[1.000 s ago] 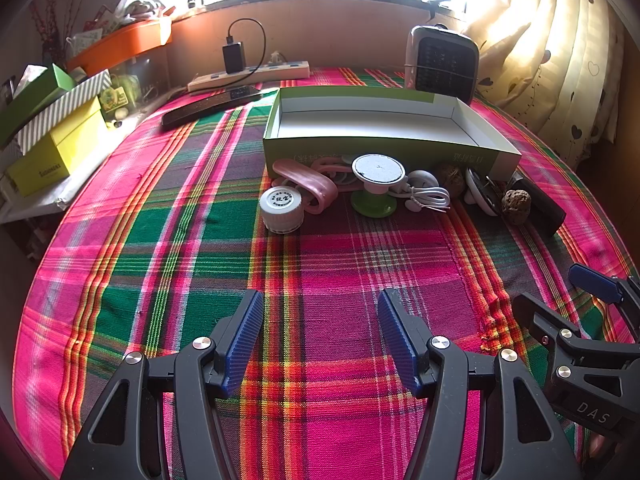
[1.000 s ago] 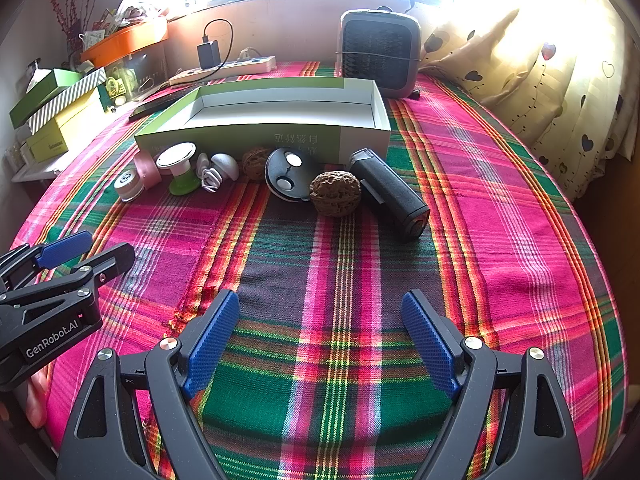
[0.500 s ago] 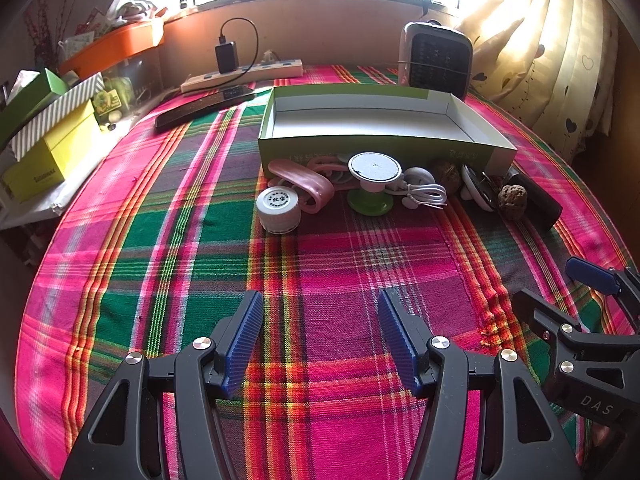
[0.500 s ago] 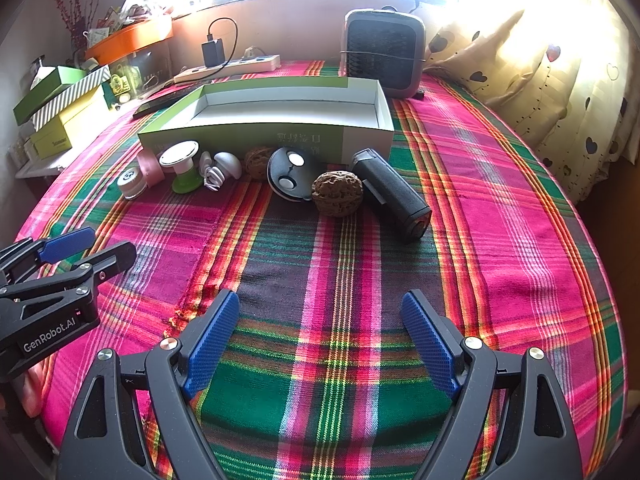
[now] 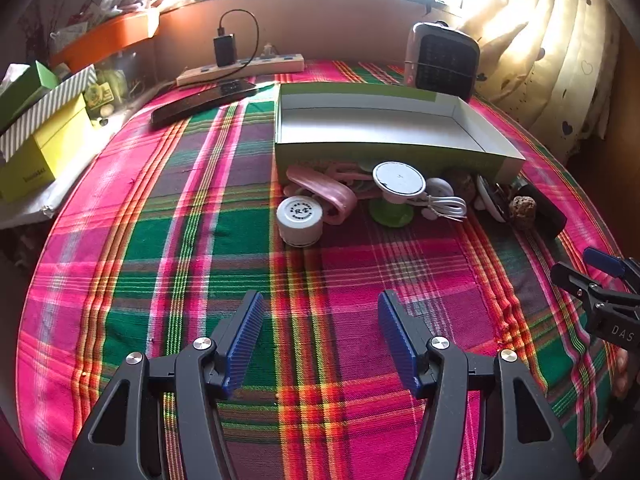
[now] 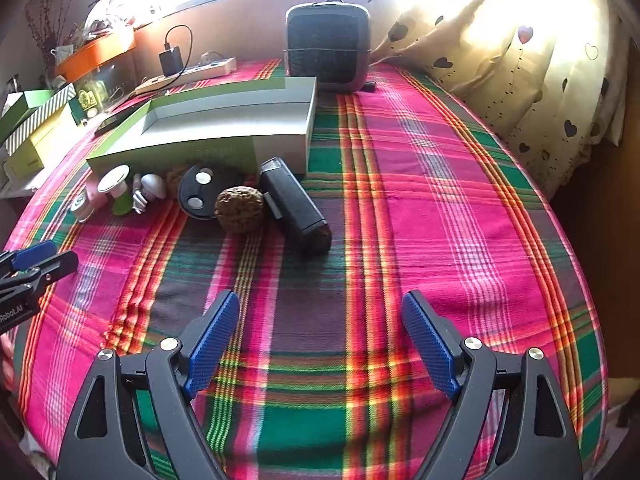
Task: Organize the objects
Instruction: 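Grasp the black flashlight with the right gripper while the left gripper grasps the white round container, then carry the flashlight and white container into the green box with both grippers, then open both grippers to release the flashlight and container in the box, then move the left gripper to the pink clip and grasp it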
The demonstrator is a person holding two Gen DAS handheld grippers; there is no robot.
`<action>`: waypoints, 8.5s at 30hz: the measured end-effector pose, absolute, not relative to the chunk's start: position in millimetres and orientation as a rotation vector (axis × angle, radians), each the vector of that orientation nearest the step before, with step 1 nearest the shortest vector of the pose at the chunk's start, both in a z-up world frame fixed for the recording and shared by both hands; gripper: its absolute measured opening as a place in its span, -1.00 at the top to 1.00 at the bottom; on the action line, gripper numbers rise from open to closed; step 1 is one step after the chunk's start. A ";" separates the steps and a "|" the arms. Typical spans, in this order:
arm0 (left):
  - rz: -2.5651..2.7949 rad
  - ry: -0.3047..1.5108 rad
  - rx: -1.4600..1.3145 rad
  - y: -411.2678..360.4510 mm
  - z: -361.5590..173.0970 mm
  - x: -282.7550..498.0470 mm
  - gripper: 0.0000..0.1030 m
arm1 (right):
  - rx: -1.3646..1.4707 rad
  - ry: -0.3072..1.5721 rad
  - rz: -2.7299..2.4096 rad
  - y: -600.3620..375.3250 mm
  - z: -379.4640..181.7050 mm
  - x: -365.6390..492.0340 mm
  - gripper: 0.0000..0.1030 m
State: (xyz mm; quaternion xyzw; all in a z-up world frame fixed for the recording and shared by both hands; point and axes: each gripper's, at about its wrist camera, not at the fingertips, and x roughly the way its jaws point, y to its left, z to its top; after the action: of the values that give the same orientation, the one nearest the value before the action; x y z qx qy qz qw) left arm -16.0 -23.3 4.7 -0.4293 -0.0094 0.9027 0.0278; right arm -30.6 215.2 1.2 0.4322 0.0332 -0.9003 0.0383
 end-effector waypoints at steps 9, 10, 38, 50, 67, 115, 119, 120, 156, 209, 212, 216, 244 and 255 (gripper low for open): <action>2.788 -0.081 -1.330 -36.7 4.4 -30.7 -0.14 | 1.332 0.186 -2.723 217.0 2.2 -51.2 -0.62; 2.790 -0.083 -1.331 -38.2 4.4 -33.1 -0.14 | 1.332 0.189 -2.718 216.9 2.0 -53.7 -0.62; 2.825 -0.019 -1.353 -51.3 3.5 -77.2 -0.14 | 1.311 0.161 -2.637 216.1 3.0 -87.6 -0.35; 2.830 -0.065 -1.340 -55.6 4.3 -79.3 -0.05 | 1.281 0.175 -2.623 211.3 4.9 -84.4 0.18; 2.864 -0.080 -1.332 -65.7 4.1 -75.1 0.45 | 1.271 0.166 -2.625 212.2 5.8 -81.4 0.53; 2.771 -0.074 -1.246 -49.5 54.0 -98.8 0.51 | 1.210 0.156 -2.638 196.3 58.5 -96.7 0.53; 2.756 -0.087 -1.251 -44.6 57.2 -112.6 0.51 | 1.209 0.174 -2.634 185.6 61.8 -110.4 0.53; 2.750 -0.091 -1.252 -43.2 57.9 -116.0 0.51 | 1.211 0.180 -2.632 182.6 61.7 -114.3 0.53; 2.660 0.011 -1.399 -10.8 19.7 -233.0 0.51 | 1.392 0.150 -2.629 160.6 19.8 -216.5 0.53; 2.686 0.055 -1.358 -8.4 24.6 -212.7 0.17 | 1.317 0.110 -2.668 157.7 26.7 -203.6 0.12; 2.698 0.051 -1.348 -10.3 27.7 -205.4 0.17 | 1.302 0.106 -2.674 157.5 29.3 -197.7 0.12; 2.718 0.056 -1.326 -12.6 32.2 -192.8 0.17 | 1.272 0.103 -2.695 157.9 33.8 -186.3 0.12; 2.788 -0.018 -1.209 -38.9 46.6 -102.6 0.17 | 1.127 0.038 -2.755 174.9 51.3 -100.6 0.12; 2.772 -0.094 -1.230 -56.3 36.5 -79.8 0.16 | 1.143 0.018 -2.769 189.2 40.5 -78.8 0.12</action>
State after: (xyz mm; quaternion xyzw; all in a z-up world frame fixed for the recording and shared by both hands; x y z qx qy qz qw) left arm -79.8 -56.3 36.5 -0.4048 -0.0309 0.9123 0.0538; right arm -78.8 189.2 40.5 0.3805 0.0059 -0.9219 0.0729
